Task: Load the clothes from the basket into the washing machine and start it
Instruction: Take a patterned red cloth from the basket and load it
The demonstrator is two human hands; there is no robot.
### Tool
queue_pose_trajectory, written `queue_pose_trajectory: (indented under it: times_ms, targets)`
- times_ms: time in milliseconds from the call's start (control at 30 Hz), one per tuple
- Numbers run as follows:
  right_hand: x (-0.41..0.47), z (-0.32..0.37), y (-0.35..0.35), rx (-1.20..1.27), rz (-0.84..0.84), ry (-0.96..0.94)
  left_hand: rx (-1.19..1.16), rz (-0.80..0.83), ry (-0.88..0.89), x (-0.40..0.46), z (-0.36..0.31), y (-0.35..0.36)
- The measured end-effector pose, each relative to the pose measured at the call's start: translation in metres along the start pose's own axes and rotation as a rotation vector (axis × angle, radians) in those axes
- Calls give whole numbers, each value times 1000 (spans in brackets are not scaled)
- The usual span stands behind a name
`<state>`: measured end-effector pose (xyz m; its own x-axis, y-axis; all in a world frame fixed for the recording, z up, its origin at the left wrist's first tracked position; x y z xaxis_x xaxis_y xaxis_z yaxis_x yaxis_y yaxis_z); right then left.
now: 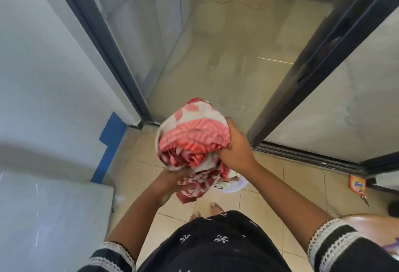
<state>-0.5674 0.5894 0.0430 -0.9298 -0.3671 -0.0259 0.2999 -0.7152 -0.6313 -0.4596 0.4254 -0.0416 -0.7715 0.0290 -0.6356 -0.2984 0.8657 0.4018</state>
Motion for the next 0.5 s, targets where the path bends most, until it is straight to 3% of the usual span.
queue_pose_trajectory:
  times_ms: [100, 200, 267, 333, 433, 500]
  targets:
    - [-1, 18, -4, -661, -60, -206, 285, -129, 135, -1, -10, -23]
    - [-10, 35, 15, -950, -55, -320, 311, -46, 294, -5, -22, -9]
    - [-18, 54, 25, -943, -119, -374, 269, 14, 347, -8, -24, 7]
    - [-22, 74, 27, -818, -146, -470, 126, -63, 342, -8, -22, 6]
    - [-21, 90, 18, -471, 25, -588, -14, -140, 387, -7, -29, -6]
    - [-16, 80, 6, -344, 130, -523, -85, -107, 451, -10, -40, -8]
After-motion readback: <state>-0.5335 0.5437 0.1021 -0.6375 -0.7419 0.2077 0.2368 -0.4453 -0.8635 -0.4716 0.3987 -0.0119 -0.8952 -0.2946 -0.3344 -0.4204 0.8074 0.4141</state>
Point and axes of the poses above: each hand's wrist, its own x-axis towards the middle knuckle, its own y-axis out of the palm, z = x × y, the point moved 5 cm from there along x, towards the middle knuckle, and after that the axes turned 14 degrees about -x, right-handed, at the moved point
